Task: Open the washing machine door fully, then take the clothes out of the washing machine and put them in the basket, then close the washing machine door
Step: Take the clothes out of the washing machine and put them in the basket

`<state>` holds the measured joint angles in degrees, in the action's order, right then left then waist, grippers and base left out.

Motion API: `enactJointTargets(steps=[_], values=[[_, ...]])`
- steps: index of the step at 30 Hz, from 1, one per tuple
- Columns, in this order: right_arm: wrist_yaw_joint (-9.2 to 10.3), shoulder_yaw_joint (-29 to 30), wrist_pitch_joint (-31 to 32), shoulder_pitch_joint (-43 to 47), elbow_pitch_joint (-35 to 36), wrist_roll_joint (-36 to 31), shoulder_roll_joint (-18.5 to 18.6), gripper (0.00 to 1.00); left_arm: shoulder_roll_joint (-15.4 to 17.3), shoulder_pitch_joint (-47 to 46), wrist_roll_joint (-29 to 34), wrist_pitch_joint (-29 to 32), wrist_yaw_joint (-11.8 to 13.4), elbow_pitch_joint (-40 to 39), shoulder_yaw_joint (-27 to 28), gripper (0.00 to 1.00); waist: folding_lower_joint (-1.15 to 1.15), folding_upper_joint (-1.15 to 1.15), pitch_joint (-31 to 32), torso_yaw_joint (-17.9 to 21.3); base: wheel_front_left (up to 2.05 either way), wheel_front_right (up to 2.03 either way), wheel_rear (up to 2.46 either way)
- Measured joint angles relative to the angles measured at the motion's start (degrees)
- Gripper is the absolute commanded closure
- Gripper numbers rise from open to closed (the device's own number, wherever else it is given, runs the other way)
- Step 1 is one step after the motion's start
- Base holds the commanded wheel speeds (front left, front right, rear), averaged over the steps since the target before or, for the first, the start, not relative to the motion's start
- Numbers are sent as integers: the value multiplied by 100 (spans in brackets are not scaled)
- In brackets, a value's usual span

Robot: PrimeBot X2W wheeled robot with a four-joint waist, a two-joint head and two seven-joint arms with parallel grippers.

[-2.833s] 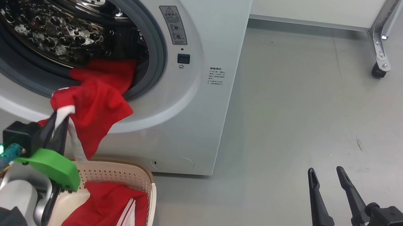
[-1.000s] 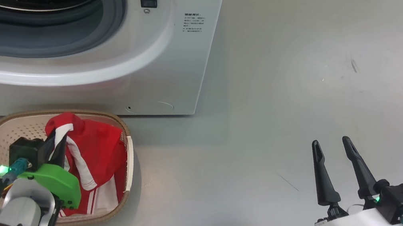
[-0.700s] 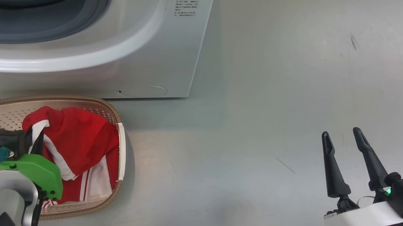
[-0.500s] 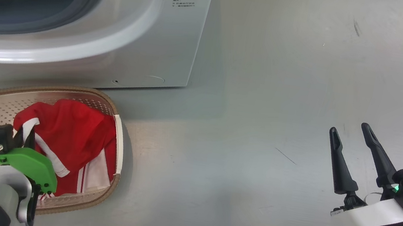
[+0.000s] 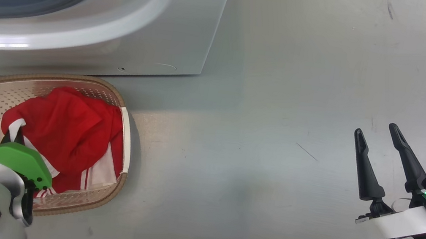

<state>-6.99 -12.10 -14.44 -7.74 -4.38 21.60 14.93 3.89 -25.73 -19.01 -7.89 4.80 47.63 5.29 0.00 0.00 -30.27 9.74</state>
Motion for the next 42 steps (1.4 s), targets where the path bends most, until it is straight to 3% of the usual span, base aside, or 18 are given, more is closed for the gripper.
enactJointTargets(steps=[12, 13, 14, 15, 16, 27, 42], values=[[0, -4, 0, -51, 25, 0, 47, 0, -32, -313, -45, -127, 2, 554, 13, 100, 0, 0, -120, -75, 0, 0, 0], [0, -5, 0, -74, 26, 0, 47, 0, -43, -336, -65, -137, 1, 581, 18, 71, 0, 0, -124, -81, 0, 0, 0], [0, -9, 0, -98, 26, 0, 46, 0, -52, -361, -79, -137, -1, 623, 20, 71, 0, 0, -126, -85, 0, 0, 0], [0, -10, 0, -119, 27, 0, 46, 0, -58, -388, -85, -137, -2, 679, 20, 9, 0, 0, -126, -90, 0, 0, 0], [0, -10, 0, -123, 27, 0, 46, 0, -64, -412, -94, -134, -2, 740, 25, 0, 0, 0, -125, -94, 0, 0, 0], [0, -11, 0, -144, -31, 0, 12, 0, -82, -556, -98, -385, -76, 996, -1, 0, 0, 0, 42, -170, 0, 0, 0], [0, 71, 0, -137, -330, 63, -197, 0, -103, -544, 364, -638, -527, 870, -543, 0, 0, 0, 880, -373, 0, 0, 0]])
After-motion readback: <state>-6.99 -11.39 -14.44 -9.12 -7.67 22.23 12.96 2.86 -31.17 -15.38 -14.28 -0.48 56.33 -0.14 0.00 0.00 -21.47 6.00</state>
